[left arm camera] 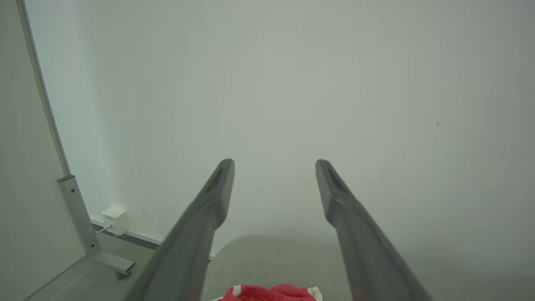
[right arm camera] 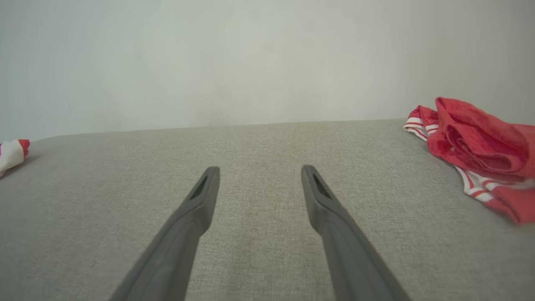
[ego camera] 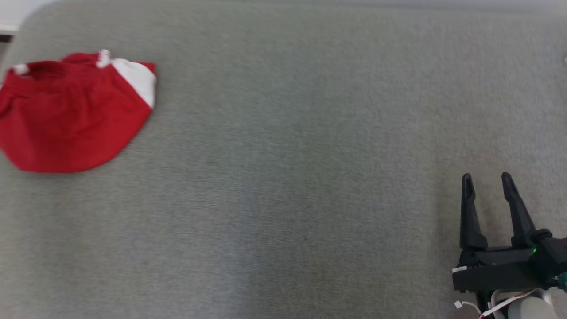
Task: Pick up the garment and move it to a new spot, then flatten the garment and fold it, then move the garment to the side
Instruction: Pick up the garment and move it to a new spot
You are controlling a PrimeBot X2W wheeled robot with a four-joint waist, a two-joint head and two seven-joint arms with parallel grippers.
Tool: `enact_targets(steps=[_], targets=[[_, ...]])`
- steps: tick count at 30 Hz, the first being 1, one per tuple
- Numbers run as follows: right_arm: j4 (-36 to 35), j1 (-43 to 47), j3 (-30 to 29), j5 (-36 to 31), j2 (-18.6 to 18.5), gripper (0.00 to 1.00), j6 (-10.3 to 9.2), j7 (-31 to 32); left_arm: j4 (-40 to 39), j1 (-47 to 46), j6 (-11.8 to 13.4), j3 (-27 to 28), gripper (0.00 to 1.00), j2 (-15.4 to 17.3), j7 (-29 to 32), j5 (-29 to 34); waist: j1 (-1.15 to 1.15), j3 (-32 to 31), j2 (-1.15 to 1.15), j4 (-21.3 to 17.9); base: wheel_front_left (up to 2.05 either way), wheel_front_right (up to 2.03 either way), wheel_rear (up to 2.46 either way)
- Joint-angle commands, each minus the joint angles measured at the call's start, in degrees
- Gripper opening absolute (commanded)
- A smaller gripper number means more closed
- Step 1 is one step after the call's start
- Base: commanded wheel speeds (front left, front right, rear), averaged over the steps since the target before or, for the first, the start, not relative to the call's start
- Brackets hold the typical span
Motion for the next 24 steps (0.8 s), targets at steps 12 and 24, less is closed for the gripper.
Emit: enact_targets(steps=[12, 24], targets=[[-6.2, -2.9, -0.8, -2.5, 0.3, 1.0, -0.17, 2.0, 20.6, -9.5, -0.2, -4.1, 1.0, 4.4, 13.2, -3.3, -0.02, 11.7, -0.02, -7.9, 0.0, 0.0, 0.0], [-6.8, -3.9, -0.1, -2.9, 0.7, 1.0, -0.17, 2.3, 35.0, -11.9, 0.3, -5.5, 0.24, 3.9, 25.7, -5.9, -0.02, 12.4, -0.02, -9.1, 0.0, 0.0, 0.0]])
